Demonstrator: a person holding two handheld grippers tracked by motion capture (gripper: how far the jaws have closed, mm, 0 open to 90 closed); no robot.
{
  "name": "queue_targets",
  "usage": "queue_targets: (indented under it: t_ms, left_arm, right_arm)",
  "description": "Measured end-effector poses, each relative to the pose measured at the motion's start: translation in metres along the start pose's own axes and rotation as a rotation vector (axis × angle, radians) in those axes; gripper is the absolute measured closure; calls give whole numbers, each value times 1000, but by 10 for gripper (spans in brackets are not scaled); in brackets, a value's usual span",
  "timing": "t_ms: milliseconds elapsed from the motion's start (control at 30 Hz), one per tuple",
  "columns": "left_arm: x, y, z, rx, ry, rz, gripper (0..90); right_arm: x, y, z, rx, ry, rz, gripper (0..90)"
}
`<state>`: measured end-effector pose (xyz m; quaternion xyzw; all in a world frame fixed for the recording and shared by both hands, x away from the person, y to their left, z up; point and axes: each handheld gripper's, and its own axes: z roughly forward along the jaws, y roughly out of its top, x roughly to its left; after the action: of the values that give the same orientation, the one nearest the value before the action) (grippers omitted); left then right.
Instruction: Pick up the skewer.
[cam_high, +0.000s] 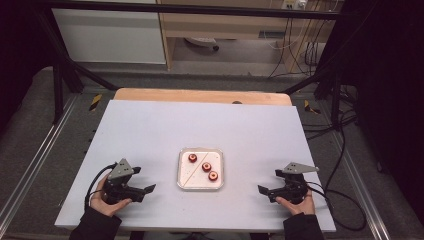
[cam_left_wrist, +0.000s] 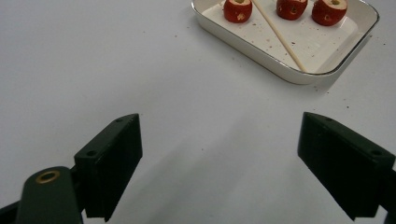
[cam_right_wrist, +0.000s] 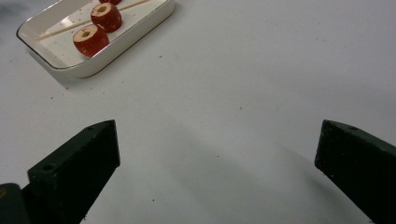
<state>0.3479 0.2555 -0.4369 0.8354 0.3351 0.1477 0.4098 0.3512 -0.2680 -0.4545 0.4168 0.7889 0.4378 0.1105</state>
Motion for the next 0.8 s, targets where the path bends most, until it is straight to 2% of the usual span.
queue_targets:
  t_ms: [400,633,800]
  left_arm:
    - [-18,19,6,7,-11,20,204]
    - [-31,40,15,-6,-25,25,365]
    - [-42,54,26,1,-35,28,440]
  right_arm:
    - [0,-1,1,4,-2,-7,5]
    - [0,-1,1,6,-2,-6,7]
    - [0,-1,1,7,-2,-7,8]
